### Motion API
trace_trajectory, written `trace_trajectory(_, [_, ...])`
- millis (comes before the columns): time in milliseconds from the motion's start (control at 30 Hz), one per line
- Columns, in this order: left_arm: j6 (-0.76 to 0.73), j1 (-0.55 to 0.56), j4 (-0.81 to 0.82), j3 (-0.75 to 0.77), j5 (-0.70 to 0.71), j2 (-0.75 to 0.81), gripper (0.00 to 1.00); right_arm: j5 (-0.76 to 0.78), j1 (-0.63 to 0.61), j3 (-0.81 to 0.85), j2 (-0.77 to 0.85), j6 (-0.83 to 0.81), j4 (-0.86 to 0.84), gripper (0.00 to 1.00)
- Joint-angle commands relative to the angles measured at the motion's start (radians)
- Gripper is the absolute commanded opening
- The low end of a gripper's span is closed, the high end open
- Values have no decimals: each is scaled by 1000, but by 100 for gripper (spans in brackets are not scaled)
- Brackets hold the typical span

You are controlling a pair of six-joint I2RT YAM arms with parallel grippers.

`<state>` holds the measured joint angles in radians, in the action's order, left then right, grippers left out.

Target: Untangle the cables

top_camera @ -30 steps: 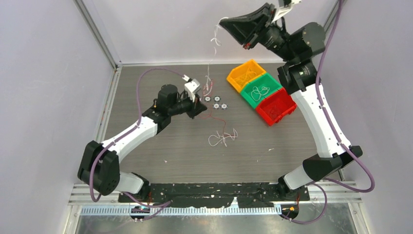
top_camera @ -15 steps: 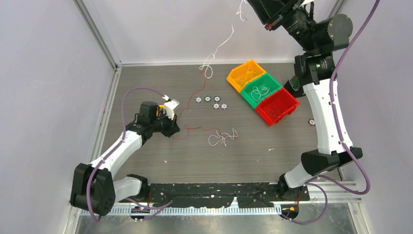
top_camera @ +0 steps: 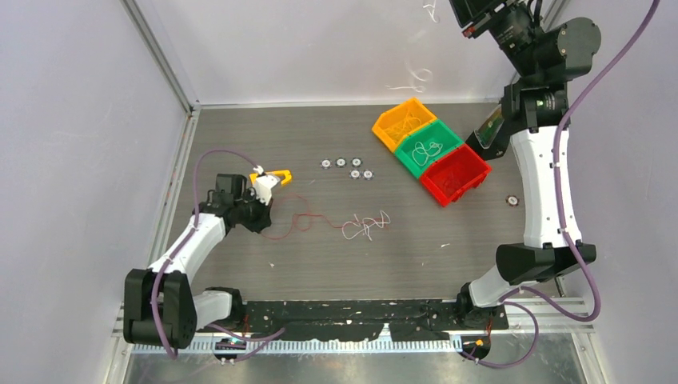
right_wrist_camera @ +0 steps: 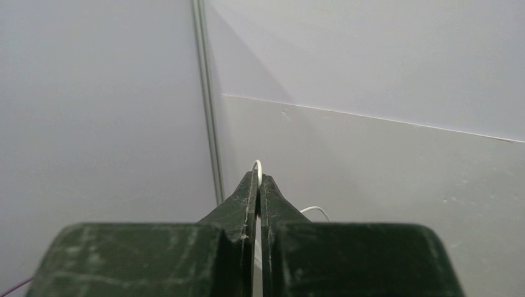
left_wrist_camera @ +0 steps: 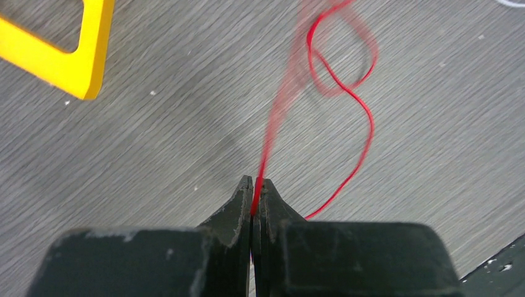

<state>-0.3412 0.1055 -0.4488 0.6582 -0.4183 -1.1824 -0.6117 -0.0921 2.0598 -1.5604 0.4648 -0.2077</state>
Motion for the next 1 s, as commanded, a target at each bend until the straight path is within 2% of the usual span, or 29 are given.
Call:
trace_trajectory(0, [-86,-36,-34,27,18,-16,0,17,27,-23,21,-33,-9,5])
trace_trajectory(67, [-100,-38,-50,40,-28,-27,0,-6,28,-92,32,-48,-9,5])
trace_trajectory(100, [-101,-39,-68,51,-62,-32,8,-12,28,-111,41,-58,1,5])
trace_trajectory(167, [-93,-39,-100,74,-132,-29,47,-19,28,-165,58,-110,37,5])
trace_trajectory(200, [-78,-38,-99,82,-152,-17,57,-23,29,-203,64,-161,53,5])
trace_trajectory(300, [-49,-37,-80,98,-188,43,76,-48,42,-285,97,-250,113,5])
trace_trajectory(367, [-32,-38,-67,115,-200,93,97,-56,51,-341,115,-315,150,5])
trace_trajectory(400, [-25,-38,-64,126,-205,111,99,-60,55,-380,121,-356,158,5])
trace_trajectory(600, [11,-38,-82,210,-233,156,100,-77,78,-502,135,-449,201,5])
trace_trajectory(967, [43,-38,-79,215,-220,168,99,-37,163,-531,-8,-561,245,5])
